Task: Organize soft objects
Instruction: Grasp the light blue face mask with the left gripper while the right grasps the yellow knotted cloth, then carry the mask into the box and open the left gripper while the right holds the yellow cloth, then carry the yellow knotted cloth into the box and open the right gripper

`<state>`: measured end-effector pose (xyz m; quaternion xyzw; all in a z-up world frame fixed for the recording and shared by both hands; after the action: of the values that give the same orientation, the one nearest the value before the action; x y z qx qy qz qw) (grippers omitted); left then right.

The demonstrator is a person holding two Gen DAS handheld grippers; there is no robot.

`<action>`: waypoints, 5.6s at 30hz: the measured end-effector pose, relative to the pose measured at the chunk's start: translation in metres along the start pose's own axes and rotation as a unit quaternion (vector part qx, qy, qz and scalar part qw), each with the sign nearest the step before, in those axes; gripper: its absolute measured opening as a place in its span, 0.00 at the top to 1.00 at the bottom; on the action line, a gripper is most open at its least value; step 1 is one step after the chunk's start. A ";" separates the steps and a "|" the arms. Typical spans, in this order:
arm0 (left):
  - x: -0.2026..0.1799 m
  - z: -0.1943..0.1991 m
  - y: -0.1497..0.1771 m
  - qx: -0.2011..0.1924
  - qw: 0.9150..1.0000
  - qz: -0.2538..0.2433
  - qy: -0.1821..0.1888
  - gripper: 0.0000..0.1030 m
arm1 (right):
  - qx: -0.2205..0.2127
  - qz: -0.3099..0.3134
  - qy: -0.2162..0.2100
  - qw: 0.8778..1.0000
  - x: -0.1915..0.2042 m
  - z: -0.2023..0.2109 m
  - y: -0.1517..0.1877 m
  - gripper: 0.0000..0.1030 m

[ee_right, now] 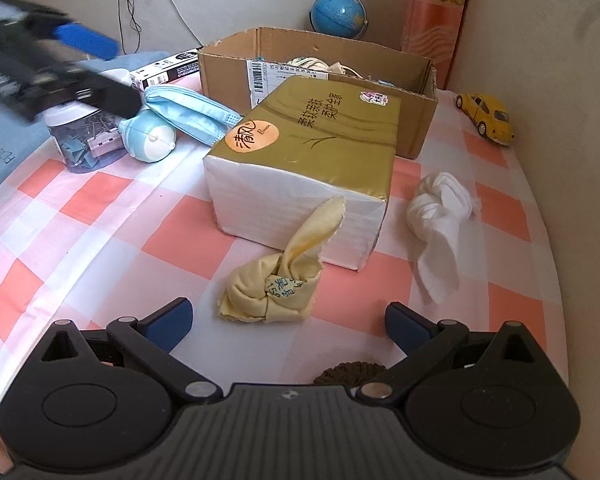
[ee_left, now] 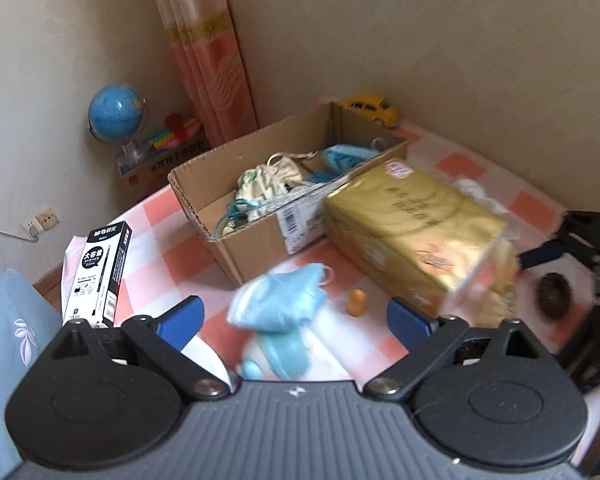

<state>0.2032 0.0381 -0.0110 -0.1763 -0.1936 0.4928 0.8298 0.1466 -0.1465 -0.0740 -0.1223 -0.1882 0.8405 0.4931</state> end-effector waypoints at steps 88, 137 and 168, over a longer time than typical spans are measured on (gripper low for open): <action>0.074 -0.053 -0.113 -0.018 0.992 0.119 -0.040 0.14 | -0.069 -0.042 0.019 0.997 -0.014 0.069 0.006 0.55; -0.012 0.042 0.026 -0.049 0.991 0.122 0.007 0.02 | -0.105 -0.026 0.020 0.994 -0.030 0.087 -0.061 0.55; -0.035 0.024 0.068 -0.044 0.988 0.147 0.003 0.01 | -0.082 -0.036 0.018 0.996 -0.059 0.026 -0.198 0.00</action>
<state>0.1249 0.0406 -0.0284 -0.2407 -0.1849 0.6002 0.7400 0.3203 -0.1154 0.0373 -0.1706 -0.2518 0.8018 0.5145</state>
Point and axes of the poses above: each gripper's, at about its wrist camera, not at the fingertips, and z roughly against the way its jaws point, x to its left, y to its underside, the point moved 1 cm from there along -z, roughly the way its jaws point, and after that the axes turned 13 degrees about x, right-handed, at the moved point
